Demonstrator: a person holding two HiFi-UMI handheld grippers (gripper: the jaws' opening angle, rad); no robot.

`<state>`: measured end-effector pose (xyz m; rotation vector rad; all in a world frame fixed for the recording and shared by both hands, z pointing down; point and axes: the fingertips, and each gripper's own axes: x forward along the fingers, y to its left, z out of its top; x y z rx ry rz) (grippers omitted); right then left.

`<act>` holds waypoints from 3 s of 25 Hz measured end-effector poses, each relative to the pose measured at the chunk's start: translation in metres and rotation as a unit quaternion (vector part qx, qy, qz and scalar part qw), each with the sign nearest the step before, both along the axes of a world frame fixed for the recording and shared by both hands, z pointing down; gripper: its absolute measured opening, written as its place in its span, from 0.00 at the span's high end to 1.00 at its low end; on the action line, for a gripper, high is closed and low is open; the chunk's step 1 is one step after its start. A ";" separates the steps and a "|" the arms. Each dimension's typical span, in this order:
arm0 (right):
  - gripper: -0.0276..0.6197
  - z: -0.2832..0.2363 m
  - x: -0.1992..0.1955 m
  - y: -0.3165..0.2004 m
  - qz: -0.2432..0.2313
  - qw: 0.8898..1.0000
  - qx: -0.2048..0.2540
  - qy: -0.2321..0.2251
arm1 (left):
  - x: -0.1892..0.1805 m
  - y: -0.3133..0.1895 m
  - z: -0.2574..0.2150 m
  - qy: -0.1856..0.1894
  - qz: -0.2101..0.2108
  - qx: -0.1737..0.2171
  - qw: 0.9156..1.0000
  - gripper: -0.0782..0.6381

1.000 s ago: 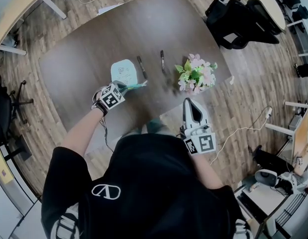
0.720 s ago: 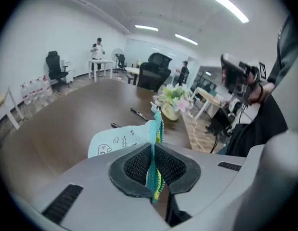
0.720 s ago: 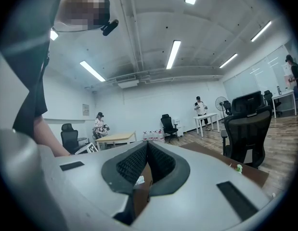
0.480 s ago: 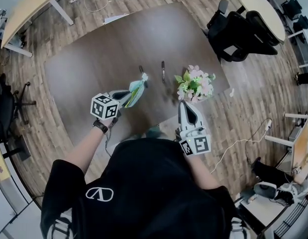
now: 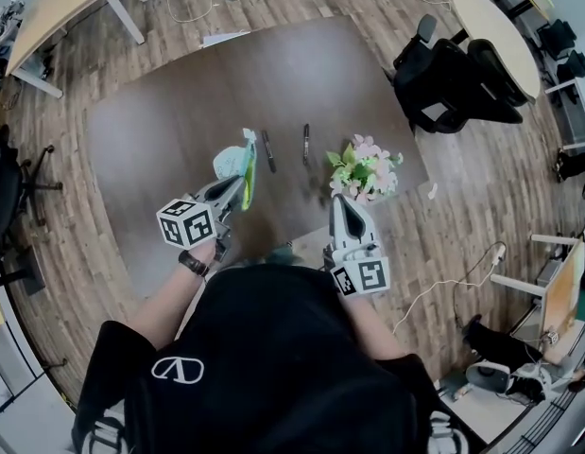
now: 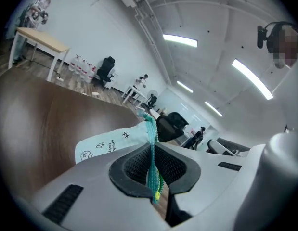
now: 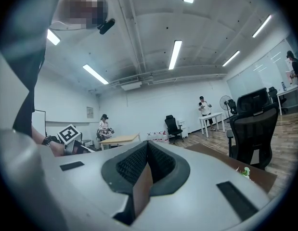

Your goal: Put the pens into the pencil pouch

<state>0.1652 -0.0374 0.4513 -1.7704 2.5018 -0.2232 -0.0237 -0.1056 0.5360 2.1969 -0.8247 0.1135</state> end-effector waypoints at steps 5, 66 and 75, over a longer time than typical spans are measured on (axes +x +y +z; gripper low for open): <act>0.96 -0.004 -0.004 -0.008 -0.009 1.000 0.006 0.005 | -0.003 0.002 -0.018 0.021 -0.030 0.015 0.999 0.86; 0.89 0.372 0.009 -0.225 0.025 0.813 -0.554 0.176 | -0.059 0.039 0.046 0.017 -0.093 -0.075 0.993 0.86; 0.89 0.297 -0.002 -0.242 0.011 0.877 -0.456 0.152 | -0.049 0.037 0.037 0.017 -0.077 -0.063 0.995 0.86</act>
